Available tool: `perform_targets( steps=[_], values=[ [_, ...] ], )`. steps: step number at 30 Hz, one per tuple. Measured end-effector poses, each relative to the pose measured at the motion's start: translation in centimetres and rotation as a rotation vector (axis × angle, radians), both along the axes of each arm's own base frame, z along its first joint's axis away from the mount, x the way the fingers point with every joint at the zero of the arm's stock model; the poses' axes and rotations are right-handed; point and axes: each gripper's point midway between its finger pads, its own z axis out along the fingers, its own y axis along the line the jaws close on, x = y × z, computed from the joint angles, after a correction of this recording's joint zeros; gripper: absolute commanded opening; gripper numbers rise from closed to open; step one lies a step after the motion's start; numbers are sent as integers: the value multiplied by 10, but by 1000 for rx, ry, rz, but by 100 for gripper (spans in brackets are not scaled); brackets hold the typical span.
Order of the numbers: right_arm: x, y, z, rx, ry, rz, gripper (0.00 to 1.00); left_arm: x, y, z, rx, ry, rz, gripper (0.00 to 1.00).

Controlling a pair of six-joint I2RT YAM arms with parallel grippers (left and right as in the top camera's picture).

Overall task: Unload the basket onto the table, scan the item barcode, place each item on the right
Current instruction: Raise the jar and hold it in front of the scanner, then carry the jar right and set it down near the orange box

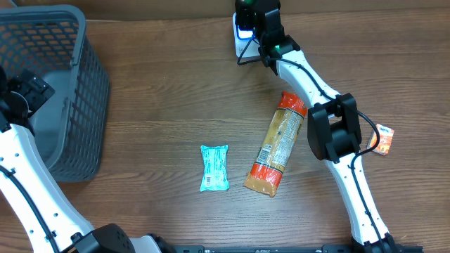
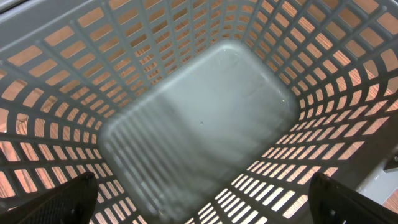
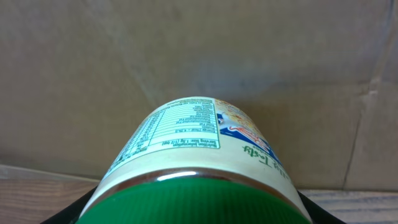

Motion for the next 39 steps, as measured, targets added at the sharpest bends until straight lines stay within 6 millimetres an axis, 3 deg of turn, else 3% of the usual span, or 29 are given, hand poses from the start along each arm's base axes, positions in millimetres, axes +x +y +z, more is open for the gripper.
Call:
perform_targets(
  steps=[4,9,12,16,19,22,24,27,30,34,39],
  values=[
    [1,0,2,3,-9,-3,4,0,0,0,0,0,0,100],
    [-11,-5,-14,-47,110,-2,4,0,0,0,0,0,0,100],
    [-27,-12,0,-81,189,-3,4,0,0,0,0,0,0,100],
    [-65,-29,73,-116,244,1,4,0,0,0,0,0,0,100],
    [-112,-56,149,-131,265,-4,4,0,0,0,-1,1,0,100],
    [-171,-100,217,-137,289,-36,4,0,0,0,0,1,0,100],
    [-207,-136,237,-151,345,-76,4,0,0,0,0,1,0,100],
    [-254,-193,222,-194,529,-162,4,0,0,0,0,0,0,100],
    [-278,-238,174,-236,776,-246,4,0,0,0,0,0,0,100],
    [-280,-269,95,-263,1040,-296,4,0,0,0,0,0,0,100],
    [-293,-294,11,-269,1255,-329,4,0,0,0,0,0,0,100]
  ],
)
